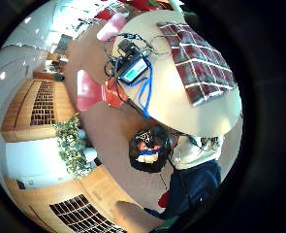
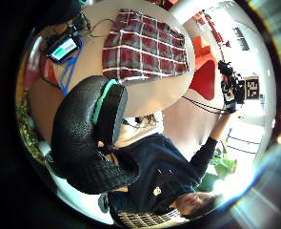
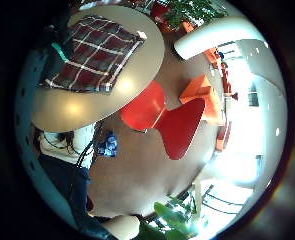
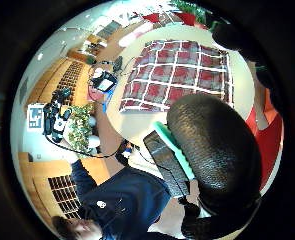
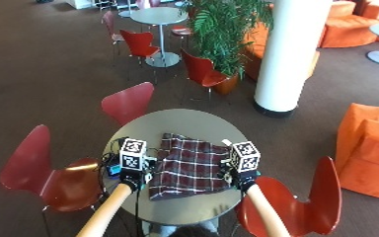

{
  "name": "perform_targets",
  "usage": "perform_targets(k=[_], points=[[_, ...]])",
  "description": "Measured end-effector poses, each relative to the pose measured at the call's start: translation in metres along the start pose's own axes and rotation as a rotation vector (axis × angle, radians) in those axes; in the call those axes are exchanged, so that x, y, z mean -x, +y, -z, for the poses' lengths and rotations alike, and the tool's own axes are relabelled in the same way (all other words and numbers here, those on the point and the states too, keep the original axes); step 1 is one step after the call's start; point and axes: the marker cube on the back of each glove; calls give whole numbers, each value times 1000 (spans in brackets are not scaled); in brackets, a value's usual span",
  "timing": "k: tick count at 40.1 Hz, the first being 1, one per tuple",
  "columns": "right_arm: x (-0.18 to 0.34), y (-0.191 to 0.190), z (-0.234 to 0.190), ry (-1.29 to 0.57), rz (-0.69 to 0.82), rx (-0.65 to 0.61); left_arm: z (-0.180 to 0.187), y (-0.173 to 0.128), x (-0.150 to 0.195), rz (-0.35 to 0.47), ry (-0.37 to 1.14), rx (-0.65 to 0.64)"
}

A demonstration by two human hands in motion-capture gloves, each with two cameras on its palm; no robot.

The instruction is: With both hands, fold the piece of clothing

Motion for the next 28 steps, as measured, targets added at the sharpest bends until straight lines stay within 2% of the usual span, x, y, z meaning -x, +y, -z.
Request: perform_targets(k=[9,13,20,28], points=[[2,0,-4,45,-19,30,-15,-3,4,12,4,31],[-5,-7,-8,65,-33,34,-18,-6,2,-18,24,8],[-13,-6,0,42,-40,45,-25,-22,-5,-122,71,-84],[-28,-17,-1,3,-67,81,-34,-40,-14,-152,161,-75]])
